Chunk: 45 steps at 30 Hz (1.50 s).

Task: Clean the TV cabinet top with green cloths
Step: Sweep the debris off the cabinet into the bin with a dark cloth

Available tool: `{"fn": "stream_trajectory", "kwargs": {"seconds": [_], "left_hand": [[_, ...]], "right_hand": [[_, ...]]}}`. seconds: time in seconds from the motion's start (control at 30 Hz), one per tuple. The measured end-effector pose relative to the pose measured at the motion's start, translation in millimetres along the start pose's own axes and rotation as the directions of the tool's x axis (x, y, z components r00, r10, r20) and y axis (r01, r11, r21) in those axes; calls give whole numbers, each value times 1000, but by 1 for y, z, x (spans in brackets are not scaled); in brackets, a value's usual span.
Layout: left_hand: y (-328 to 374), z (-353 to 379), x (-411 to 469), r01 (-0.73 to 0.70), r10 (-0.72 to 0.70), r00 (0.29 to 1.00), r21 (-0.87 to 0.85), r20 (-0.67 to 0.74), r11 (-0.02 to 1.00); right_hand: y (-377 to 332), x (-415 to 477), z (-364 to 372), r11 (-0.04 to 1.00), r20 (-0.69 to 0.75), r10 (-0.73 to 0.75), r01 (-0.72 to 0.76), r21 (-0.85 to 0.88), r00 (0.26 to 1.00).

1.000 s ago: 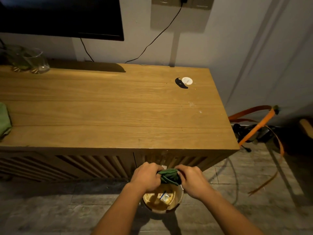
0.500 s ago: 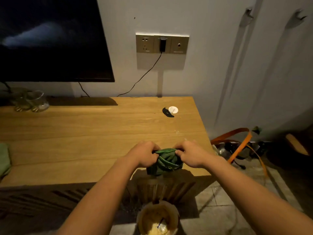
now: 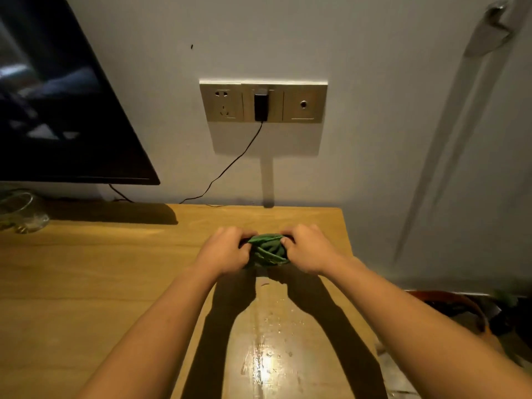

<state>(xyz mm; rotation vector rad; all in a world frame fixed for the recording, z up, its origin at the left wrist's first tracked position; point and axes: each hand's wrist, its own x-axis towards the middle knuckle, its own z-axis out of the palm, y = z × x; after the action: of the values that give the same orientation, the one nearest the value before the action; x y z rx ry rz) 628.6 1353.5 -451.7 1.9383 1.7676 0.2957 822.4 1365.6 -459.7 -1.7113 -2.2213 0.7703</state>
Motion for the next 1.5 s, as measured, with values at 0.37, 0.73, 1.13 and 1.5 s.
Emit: {"fn": "stream_trajectory", "kwargs": {"seconds": [0.37,0.73,1.13,1.5], "left_hand": [[-60,19,112,140,-139,984,-2,-109,990],[-84,45,108,179,-180,984,-80,-6,981],[-85,54,49,128,-122,989,-77,82,989],[-79,73,-33,-7,38,974,-134,225,991]], "right_hand": [[15,146,36,998,94,-44,48,-42,995],[31,137,68,993,140,-18,34,-115,990],[15,59,86,995,117,29,-18,-98,993],[-2,-58,115,969,21,247,-246,-35,969]]}}
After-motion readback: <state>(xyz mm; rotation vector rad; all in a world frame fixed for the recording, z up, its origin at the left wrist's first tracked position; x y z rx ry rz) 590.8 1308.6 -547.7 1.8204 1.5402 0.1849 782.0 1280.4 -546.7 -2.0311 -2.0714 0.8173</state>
